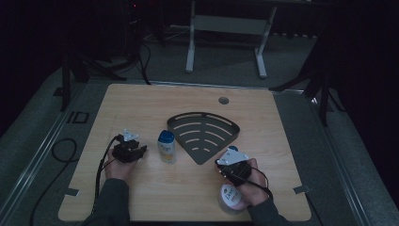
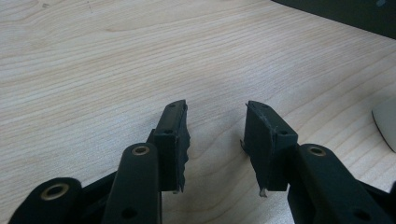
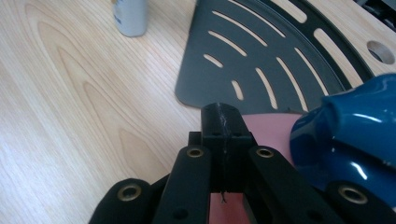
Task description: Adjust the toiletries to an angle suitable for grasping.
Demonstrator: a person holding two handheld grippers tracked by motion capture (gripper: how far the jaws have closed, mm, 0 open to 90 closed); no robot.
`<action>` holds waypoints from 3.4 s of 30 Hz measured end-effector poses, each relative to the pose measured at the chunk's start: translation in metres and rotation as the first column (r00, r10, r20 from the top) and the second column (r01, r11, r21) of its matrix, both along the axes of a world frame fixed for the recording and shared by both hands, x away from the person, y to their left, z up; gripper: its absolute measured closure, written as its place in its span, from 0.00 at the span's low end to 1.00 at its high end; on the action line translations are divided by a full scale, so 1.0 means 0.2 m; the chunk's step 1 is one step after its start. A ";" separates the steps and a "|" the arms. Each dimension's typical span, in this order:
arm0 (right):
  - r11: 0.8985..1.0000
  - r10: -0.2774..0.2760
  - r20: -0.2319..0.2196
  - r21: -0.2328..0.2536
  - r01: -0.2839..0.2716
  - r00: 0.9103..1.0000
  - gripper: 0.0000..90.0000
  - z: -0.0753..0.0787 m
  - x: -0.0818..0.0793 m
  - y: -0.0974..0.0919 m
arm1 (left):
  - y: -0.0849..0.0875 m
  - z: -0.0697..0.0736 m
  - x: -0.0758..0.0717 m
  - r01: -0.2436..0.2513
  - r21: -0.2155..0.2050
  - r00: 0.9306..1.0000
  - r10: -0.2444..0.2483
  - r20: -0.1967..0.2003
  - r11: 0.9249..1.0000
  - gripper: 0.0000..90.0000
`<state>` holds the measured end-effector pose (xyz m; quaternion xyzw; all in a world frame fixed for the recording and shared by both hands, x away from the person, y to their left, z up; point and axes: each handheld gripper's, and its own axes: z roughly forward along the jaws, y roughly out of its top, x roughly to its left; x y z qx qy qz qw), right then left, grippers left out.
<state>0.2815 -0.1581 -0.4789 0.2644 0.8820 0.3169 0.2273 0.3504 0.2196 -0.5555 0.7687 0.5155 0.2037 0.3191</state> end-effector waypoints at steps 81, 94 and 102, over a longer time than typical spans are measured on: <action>0.994 -0.088 -0.028 0.058 0.090 0.996 0.94 -0.07 0.24 -0.31 | -0.08 0.05 -0.03 0.128 -0.125 0.991 -0.123 0.044 0.984 0.99; 0.988 -0.127 -0.028 0.083 0.129 0.991 0.87 -0.08 0.18 -0.39 | -0.20 0.01 -0.03 0.236 -0.093 0.972 -0.236 0.006 0.967 1.00; 0.988 -0.123 -0.035 0.087 0.125 0.992 0.83 -0.08 0.18 -0.40 | -0.22 0.01 -0.04 0.249 -0.083 0.968 -0.250 -0.008 0.965 1.00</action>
